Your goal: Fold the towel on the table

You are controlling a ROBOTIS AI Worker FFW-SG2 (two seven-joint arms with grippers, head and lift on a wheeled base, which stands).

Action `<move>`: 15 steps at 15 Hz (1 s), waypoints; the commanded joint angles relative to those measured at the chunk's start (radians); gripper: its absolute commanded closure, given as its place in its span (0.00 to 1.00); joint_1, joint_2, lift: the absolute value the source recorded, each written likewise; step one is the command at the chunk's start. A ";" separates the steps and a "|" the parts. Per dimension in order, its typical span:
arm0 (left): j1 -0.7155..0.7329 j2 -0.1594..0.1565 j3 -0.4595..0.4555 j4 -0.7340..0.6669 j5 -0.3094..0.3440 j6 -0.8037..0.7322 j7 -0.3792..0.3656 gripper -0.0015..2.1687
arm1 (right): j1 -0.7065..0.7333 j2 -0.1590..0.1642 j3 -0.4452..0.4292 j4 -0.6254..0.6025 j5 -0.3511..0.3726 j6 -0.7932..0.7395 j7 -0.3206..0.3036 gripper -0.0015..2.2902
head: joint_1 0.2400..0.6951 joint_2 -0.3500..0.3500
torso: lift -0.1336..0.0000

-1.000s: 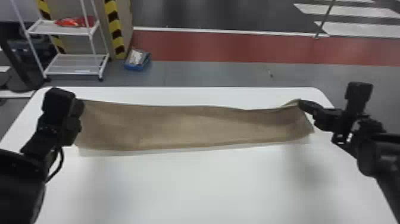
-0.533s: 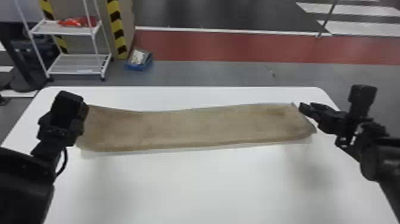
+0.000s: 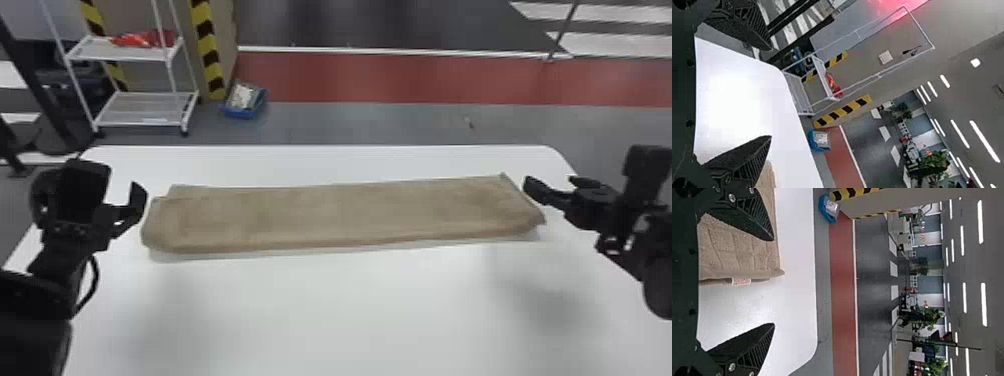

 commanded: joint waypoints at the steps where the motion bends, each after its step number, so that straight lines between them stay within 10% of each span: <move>1: 0.001 -0.002 0.035 -0.002 0.146 -0.013 -0.022 0.02 | 0.019 -0.010 -0.011 -0.026 -0.002 0.015 0.003 0.05 | 1.00 0.43 | 0.04; 8: -0.119 -0.019 0.039 0.101 0.423 0.079 -0.127 0.07 | 0.034 -0.010 -0.036 -0.025 -0.012 0.021 0.007 0.06 | 1.00 0.36 | 0.04; 15: -0.219 -0.037 0.078 0.166 0.439 0.401 -0.153 0.17 | 0.043 -0.017 -0.036 -0.008 -0.003 -0.013 0.008 0.06 | 1.00 0.34 | 0.04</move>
